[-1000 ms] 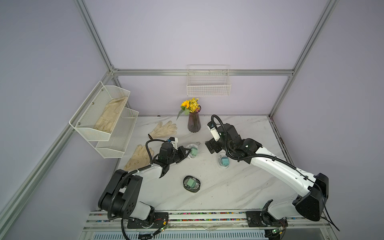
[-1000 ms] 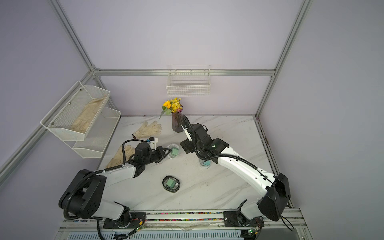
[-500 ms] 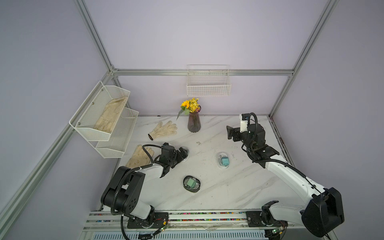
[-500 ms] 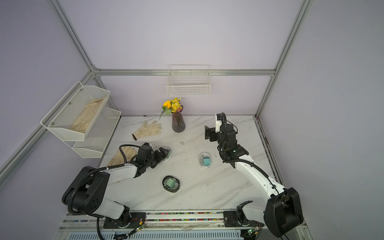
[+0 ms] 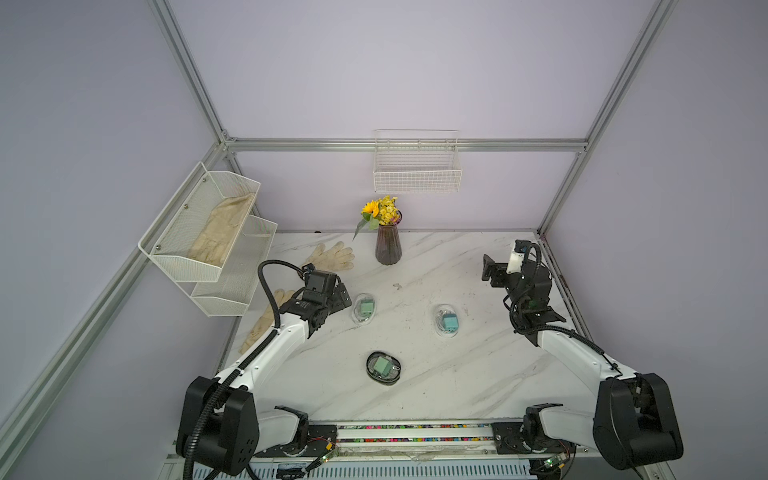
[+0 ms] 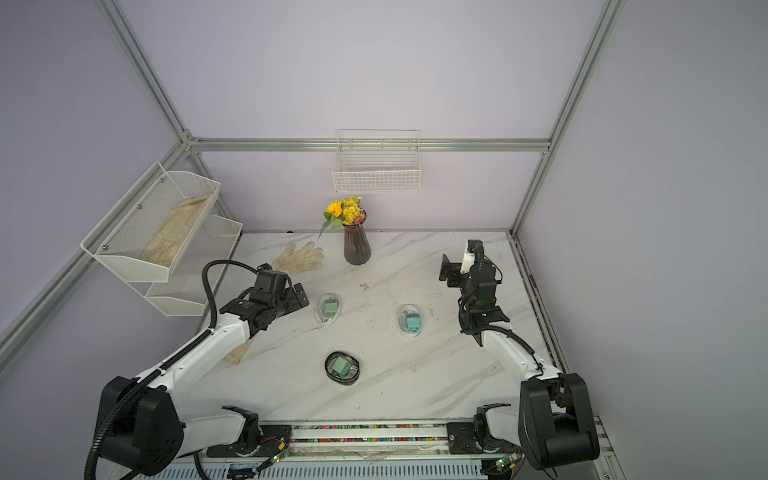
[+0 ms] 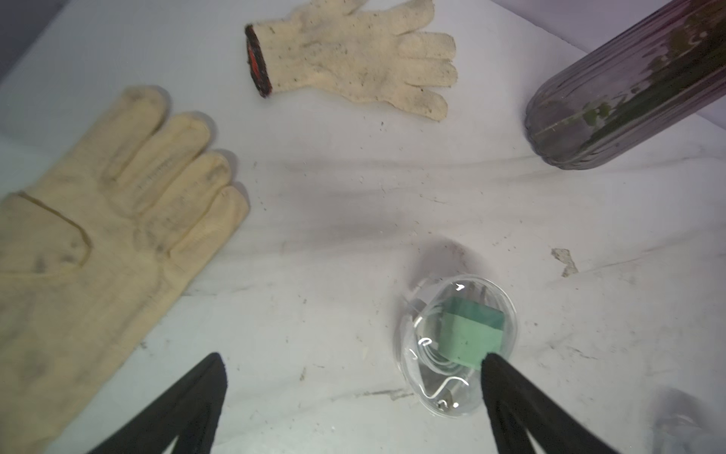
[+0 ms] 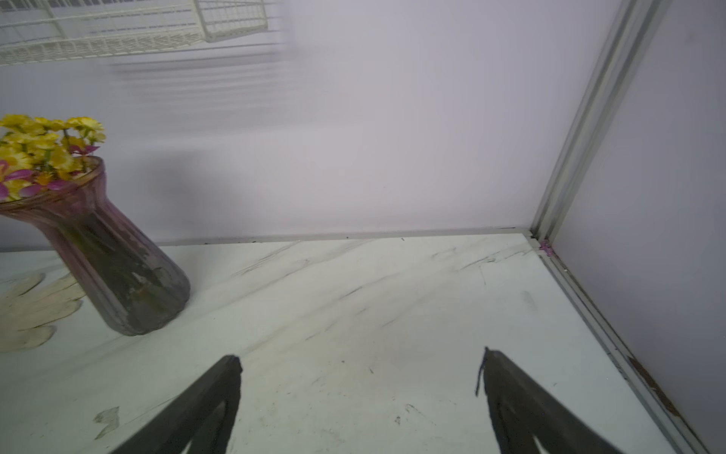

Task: Pack away charging kits
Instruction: Reset both arms

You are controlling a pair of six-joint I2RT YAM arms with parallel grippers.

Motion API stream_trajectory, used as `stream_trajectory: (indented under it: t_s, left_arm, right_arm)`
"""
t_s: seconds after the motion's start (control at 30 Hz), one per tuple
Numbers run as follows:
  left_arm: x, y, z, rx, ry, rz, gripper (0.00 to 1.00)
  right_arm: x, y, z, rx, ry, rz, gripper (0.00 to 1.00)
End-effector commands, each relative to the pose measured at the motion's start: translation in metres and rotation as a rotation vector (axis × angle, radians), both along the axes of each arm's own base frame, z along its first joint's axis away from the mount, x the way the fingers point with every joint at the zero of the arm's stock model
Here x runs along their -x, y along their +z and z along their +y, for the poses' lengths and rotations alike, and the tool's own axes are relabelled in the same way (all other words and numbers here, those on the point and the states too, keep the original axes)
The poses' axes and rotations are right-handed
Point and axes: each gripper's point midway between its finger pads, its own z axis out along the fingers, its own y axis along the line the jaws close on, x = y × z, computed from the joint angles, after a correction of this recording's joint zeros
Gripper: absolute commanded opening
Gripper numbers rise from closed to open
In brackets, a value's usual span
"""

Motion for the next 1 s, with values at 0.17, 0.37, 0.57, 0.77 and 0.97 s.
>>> stream_trajectory:
  t_s: [0.17,0.37,0.57,0.77,0.97]
  left_arm:
    - [-0.045,-0.003,0.055,-0.4,-0.039,-0.201,1.0]
    - [-0.053,-0.027,0.066,-0.438,-0.059,-0.337,1.0]
    - [-0.057,-0.031,0.076,-0.427,-0.08,-0.439,1.0]
    - [-0.048,-0.036,0.08,-0.386,-0.08,-0.489,1.0]
    - [-0.048,-0.037,0.08,-0.384,-0.082,-0.485,1.0]
  right_arm:
    - [-0.005,-0.049,-0.031,-0.037,-0.064,-0.13,0.97]
    - [0.009,-0.088,-0.038,-0.087,-0.059,-0.221,0.97]
    - [-0.018,-0.105,-0.035,-0.064,-0.06,-0.076,0.97]
    - [-0.019,-0.103,-0.029,-0.048,-0.031,-0.082,0.97]
    - [-0.025,-0.107,-0.019,-0.023,0.012,-0.064,0.97]
